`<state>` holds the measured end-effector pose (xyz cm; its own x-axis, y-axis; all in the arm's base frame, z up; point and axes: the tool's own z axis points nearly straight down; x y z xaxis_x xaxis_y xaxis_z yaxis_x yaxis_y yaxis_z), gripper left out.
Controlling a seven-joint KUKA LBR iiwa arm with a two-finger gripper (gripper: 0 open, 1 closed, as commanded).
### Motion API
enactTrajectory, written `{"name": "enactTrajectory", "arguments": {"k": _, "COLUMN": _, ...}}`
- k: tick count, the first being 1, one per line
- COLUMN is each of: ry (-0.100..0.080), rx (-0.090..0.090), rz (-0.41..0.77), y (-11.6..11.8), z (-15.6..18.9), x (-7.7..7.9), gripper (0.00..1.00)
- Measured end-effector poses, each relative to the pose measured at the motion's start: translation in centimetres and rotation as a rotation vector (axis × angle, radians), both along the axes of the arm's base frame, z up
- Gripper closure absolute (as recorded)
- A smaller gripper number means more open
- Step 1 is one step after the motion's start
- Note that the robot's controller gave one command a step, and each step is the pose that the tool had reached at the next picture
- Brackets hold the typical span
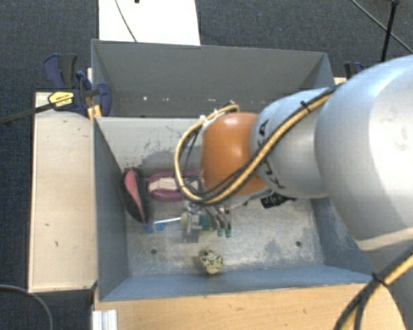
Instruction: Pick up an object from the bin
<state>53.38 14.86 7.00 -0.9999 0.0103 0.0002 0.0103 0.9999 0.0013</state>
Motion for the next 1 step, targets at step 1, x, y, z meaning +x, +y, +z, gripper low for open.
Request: {"name": "enactTrajectory", "arguments": {"k": 1, "ry": -0.008, "rx": 0.002, "rz": 0.009, "y": 1.29, "z": 13.77, "x": -2.98, "gripper": 1.0}}
